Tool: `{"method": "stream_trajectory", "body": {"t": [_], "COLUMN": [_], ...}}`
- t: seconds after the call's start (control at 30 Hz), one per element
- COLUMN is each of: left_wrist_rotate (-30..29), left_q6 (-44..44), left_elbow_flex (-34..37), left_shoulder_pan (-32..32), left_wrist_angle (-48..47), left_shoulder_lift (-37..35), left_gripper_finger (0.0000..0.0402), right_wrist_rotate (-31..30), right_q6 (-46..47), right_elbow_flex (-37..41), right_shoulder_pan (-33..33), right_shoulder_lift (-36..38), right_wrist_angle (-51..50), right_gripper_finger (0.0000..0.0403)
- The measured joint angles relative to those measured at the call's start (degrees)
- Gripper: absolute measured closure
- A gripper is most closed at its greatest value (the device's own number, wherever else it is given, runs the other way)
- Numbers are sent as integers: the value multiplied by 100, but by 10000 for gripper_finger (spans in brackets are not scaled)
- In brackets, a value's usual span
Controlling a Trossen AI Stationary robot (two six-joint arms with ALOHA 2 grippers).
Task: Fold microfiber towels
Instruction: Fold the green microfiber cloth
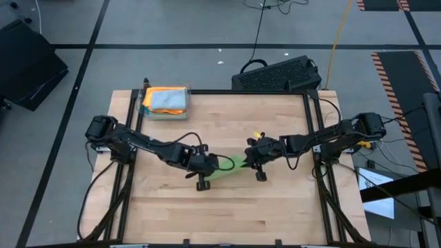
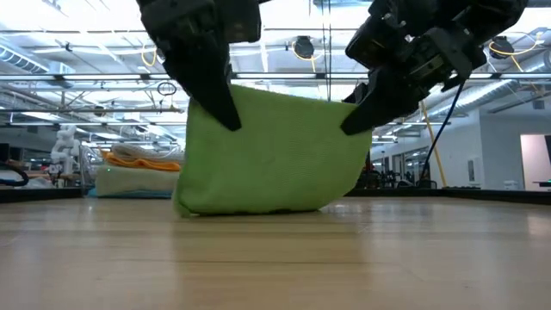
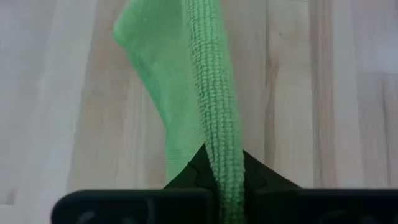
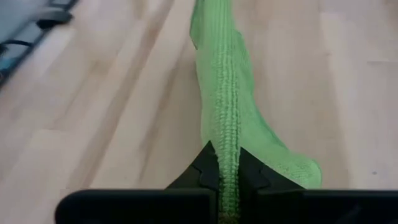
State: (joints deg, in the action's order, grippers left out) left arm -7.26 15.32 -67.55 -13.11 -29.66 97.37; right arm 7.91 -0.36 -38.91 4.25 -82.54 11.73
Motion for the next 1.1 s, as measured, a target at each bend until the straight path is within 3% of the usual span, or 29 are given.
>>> {"method": "stream_trajectory", "body": {"t": [0.23, 0.47, 0.77, 0.97, 1.1], "left_wrist_rotate": [369, 729, 746, 794, 814], "left_q6": [607, 1655, 2584, 2509, 2301], "left_elbow_flex": [706, 1379, 2063, 2162, 2167], "left_shoulder_pan": [24, -123, -78, -85, -88], "left_wrist_angle": [1046, 2126, 2472, 2469, 2405], "left_shoulder_lift": [-1, -6, -9, -6, -165], "left_gripper_finger": [386, 395, 373, 392, 393], "right_wrist_rotate": [137, 885, 1470, 1920, 1908], "right_q6": [565, 1171, 1564, 1376, 1142], "right_elbow_flex": [0, -2, -99, -545, -834], "right_shoulder_pan": [-28, -28, -365, -546, -500], "right_shoulder_lift": [-64, -407, -884, -1336, -1402], "right_wrist_angle": [-207, 107, 415, 321, -139], "right_gripper_finger": [399, 399, 395, 380, 389]}}
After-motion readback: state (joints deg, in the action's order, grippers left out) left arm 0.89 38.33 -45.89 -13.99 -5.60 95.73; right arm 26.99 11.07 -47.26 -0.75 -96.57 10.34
